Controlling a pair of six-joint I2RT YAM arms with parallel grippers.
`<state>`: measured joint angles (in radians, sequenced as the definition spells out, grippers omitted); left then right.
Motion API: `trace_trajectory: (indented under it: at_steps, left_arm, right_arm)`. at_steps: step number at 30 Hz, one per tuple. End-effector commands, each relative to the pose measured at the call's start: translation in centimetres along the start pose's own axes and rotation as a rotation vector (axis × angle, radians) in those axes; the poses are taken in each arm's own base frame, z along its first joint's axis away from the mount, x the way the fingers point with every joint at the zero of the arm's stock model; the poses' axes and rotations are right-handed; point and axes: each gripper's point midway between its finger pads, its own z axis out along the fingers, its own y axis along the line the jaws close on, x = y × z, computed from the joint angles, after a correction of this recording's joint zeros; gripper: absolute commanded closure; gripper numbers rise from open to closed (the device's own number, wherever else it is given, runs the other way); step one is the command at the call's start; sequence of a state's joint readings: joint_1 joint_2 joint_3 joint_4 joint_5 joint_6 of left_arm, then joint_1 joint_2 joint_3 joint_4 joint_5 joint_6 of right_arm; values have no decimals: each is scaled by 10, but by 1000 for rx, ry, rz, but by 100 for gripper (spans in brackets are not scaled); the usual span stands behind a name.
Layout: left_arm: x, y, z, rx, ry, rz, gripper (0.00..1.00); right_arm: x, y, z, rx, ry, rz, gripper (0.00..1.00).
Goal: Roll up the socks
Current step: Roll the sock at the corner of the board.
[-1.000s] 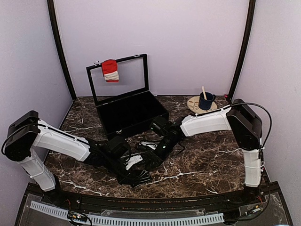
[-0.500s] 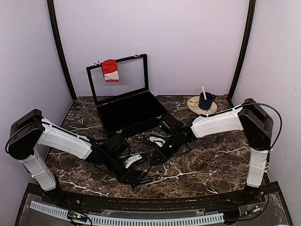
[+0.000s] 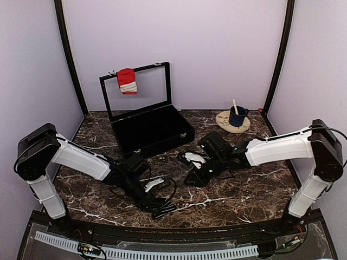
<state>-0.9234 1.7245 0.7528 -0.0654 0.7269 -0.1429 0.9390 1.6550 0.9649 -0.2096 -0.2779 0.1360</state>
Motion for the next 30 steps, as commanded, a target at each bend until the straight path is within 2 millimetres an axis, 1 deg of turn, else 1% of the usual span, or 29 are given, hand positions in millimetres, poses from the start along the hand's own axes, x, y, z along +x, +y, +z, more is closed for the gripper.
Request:
trace_trajectory:
  at_steps: [1, 6, 12, 18, 20, 23, 30]
  left_arm:
    - [27, 9, 4, 18, 106, -97, 100]
    - [26, 12, 4, 61, 122, -133, 100]
    - [25, 15, 4, 82, 138, -153, 100]
    - [25, 17, 4, 98, 147, -165, 100]
    - [26, 18, 3, 103, 148, -171, 100]
    - [27, 18, 4, 115, 152, -177, 100]
    - [30, 17, 3, 134, 165, -190, 100]
  right_arm:
    - [-9, 19, -13, 66, -98, -146, 71]
    - [5, 42, -12, 99, -99, -269, 70]
    - [18, 71, -2, 107, -77, -409, 70]
    - [24, 96, 8, 111, -50, -539, 69]
    - [30, 100, 17, 114, -23, -573, 69]
    - [33, 107, 23, 115, -9, -617, 69]
    - [31, 114, 35, 133, 10, -703, 66]
